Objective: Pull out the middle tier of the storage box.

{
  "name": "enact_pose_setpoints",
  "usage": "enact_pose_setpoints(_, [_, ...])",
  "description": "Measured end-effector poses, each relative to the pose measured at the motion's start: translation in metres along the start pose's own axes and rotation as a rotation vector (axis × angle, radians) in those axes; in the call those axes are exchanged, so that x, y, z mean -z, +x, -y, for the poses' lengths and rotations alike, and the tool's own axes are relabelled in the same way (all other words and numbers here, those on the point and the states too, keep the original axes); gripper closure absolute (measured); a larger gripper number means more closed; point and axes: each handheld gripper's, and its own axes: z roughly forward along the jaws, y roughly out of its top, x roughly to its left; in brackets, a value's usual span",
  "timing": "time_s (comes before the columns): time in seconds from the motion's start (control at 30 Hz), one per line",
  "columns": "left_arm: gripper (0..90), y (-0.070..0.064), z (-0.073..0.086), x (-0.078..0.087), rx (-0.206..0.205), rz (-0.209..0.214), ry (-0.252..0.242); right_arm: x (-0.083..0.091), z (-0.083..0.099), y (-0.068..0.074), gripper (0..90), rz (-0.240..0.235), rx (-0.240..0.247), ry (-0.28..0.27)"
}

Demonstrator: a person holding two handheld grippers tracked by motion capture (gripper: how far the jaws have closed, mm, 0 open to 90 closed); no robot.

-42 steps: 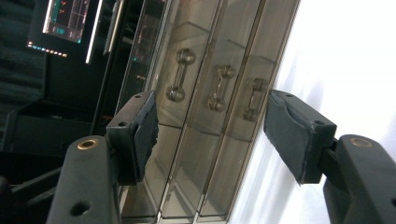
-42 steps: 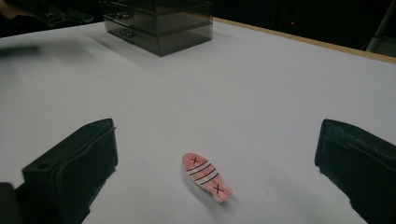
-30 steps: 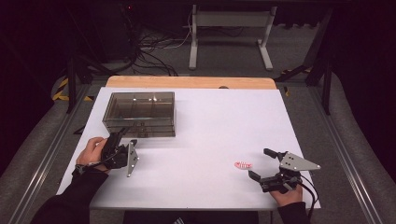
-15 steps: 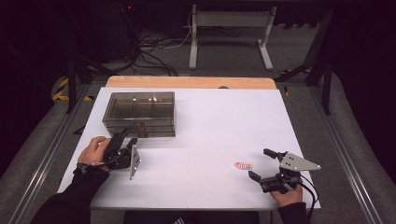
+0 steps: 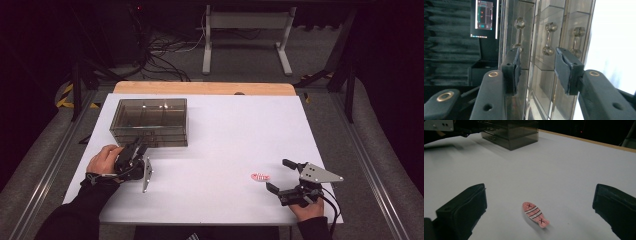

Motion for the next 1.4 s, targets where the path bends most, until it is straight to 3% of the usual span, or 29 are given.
enact_pose_setpoints(0.6, [69.1, -0.008, -0.002, -0.012, -0.044, 0.004, 0.006, -0.001, 0.000, 0.000, 0.0, 0.011, -0.002, 0.005])
enact_pose_setpoints(0.63, [69.1, -0.009, -0.002, -0.013, -0.027, 0.015, 0.009, -0.001, 0.000, 0.000, 0.0, 0.011, -0.002, 0.004])
enact_pose_setpoints(0.73, [71.0, -0.009, -0.003, -0.014, -0.027, 0.004, 0.005, -0.001, 0.000, 0.000, 0.0, 0.014, -0.002, 0.005])
enact_pose_setpoints(0.93, [77.1, -0.010, -0.003, -0.016, -0.054, 0.006, 0.010, -0.001, 0.000, 0.001, 0.0, 0.013, -0.002, 0.006])
enact_pose_setpoints(1.4, [79.0, -0.012, -0.003, -0.016, -0.036, 0.010, 0.024, -0.001, 0.000, 0.000, 0.0, 0.012, 0.001, 0.007])
